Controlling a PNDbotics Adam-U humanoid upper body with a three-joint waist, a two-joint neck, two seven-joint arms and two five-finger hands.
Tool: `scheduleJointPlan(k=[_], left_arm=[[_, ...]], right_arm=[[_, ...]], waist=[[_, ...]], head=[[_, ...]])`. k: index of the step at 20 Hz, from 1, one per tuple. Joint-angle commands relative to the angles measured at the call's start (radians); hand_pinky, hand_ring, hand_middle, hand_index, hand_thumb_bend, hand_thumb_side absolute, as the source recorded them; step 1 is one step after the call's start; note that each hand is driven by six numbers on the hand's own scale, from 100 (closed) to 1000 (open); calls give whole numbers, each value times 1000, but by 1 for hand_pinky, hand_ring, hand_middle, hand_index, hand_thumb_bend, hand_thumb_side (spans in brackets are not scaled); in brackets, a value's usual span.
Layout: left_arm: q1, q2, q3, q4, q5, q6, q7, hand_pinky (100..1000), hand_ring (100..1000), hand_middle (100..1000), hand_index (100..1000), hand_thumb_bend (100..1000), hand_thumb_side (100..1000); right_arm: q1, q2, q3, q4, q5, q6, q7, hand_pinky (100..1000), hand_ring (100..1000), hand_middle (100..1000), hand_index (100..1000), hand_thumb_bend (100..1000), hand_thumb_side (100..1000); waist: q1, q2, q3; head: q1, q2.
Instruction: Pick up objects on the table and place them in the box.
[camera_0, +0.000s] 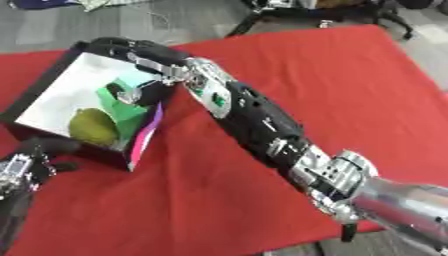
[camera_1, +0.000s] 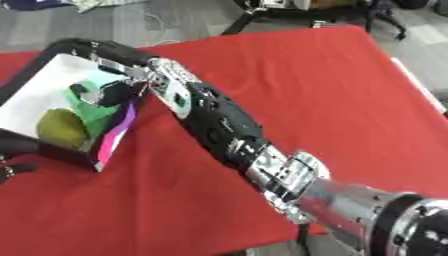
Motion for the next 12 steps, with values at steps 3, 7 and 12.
scheduleJointPlan(k=[3,7,12], left_arm=[[7,12,19,-5,-8,-4,14,753,841,681,700,100,910],[36,25,51,-7,-13,-9,43,754,842,682,700,100,908],[87,50,100,-8,-23,-14,93,754,842,682,700,100,910]], right_arm=[[-2,-115,13,-144,-174,-1,-2,1000,891,942,983,100,399],[79,-255,13,-390,-429,30,-6,1000,842,863,958,100,398],[299,-364,-57,-684,-687,123,-17,1000,807,807,940,100,474]], waist=[[-10,-9,-26],[-12,-29,-72],[-27,-54,-140]], head=[[29,-2],[91,-2],[171,-2]])
